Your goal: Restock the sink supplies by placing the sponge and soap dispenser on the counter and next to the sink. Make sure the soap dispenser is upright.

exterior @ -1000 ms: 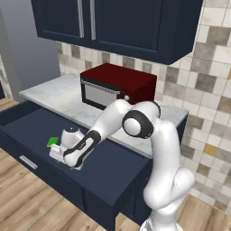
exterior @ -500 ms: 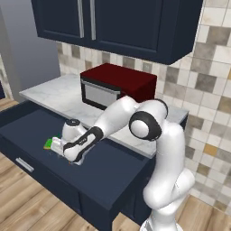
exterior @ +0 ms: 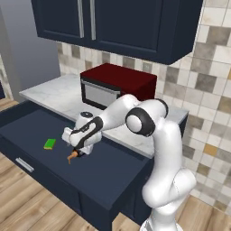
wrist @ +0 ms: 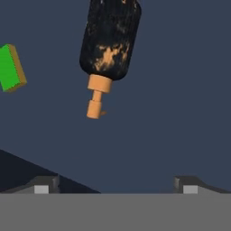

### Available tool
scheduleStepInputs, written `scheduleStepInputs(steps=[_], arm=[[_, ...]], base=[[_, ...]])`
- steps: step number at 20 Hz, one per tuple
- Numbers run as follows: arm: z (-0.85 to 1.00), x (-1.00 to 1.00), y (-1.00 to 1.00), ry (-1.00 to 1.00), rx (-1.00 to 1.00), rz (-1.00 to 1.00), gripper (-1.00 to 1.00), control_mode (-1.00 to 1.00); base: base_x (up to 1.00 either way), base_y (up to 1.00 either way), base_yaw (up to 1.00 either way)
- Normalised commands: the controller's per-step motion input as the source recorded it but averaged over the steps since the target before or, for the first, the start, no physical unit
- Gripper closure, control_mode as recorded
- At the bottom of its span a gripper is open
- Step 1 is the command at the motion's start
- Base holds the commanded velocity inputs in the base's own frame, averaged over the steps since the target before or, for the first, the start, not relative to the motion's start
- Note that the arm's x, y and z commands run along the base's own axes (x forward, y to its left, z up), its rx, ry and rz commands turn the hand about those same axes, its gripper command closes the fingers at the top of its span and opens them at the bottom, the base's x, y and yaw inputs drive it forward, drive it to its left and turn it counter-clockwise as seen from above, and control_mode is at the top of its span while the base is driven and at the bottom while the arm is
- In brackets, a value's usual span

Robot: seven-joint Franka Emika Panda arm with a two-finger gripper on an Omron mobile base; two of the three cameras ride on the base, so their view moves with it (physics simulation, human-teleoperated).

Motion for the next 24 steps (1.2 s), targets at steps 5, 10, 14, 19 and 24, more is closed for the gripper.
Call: scheduleStepInputs(steps=[5, 10, 14, 19, 24], arm=[[-0.34, 0.26, 0.06, 0.12, -0.03, 0.0, -1.0, -1.0], [-0.33, 0.32, 0.13, 0.15, -0.06, 0.0, -1.0, -1.0], [-0.2, 0.33, 0.18, 0.05, -0.07, 0.0, -1.0, -1.0], [-0.26, 0.15, 0.14, 0.0, -0.11, 0.0, -1.0, -1.0], [-0.27, 0.02, 0.03, 0.0, -0.06, 0.0, -1.0, -1.0]], base=[[0.0, 0.0, 0.0], [0.0, 0.0, 0.0], [0.0, 0.0, 0.0], [0.0, 0.0, 0.0], [0.0, 0.0, 0.0]])
